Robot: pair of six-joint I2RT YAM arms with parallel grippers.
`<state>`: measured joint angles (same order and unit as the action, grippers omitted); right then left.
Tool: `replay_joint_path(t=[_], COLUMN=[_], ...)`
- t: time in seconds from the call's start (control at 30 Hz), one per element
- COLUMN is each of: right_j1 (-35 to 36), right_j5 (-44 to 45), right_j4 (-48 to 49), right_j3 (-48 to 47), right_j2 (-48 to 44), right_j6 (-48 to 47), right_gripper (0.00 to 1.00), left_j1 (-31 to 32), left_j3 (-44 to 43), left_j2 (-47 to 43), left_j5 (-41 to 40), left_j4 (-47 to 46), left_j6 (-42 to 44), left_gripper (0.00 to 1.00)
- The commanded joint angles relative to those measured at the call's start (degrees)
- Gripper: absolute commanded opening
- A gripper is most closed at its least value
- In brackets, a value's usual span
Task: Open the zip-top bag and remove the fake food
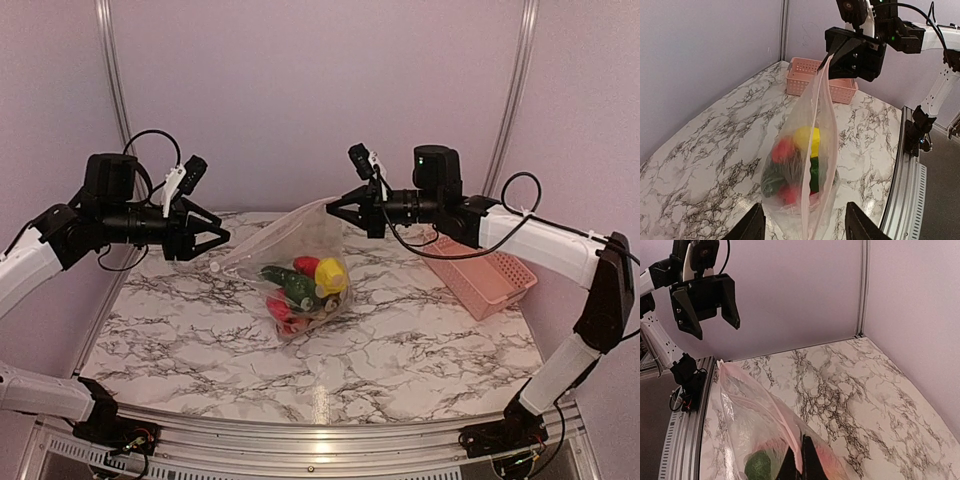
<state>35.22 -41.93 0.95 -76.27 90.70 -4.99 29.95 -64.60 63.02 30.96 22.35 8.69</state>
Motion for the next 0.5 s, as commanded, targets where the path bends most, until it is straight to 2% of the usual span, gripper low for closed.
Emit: replay_joint_path(t=[0.0, 0.2, 0.37, 0.47], right_j1=[1.41, 1.47, 1.66, 1.71], right_j5=[-0.34, -0.17, 0.0, 0.09], right_j4=[-3.41, -4.8, -5.25, -5.43], right_j3=[-2.95, -3.45, -3.45, -3.54], right_j2=[0.19, 0.0, 0.03, 0.0], right_j6=[-3.58, -4.23, -4.41, -4.41], right_gripper=[0.0, 0.0, 0.0, 0.0], left_j1=[0.02, 1.37, 4.08, 5.32], left_j3=[-5.99, -13.58, -15.77, -17.75], left_j2=[1.84, 8.86, 12.6, 15.49], left_j5=[-1.52, -3.0, -2.34, -2.93], left_j4=[-0.27, 4.5, 5.23, 6.12], left_j6=[-3.34, -2.31, -0.67, -0.57], left_gripper=[0.57, 0.59, 0.61, 0.57])
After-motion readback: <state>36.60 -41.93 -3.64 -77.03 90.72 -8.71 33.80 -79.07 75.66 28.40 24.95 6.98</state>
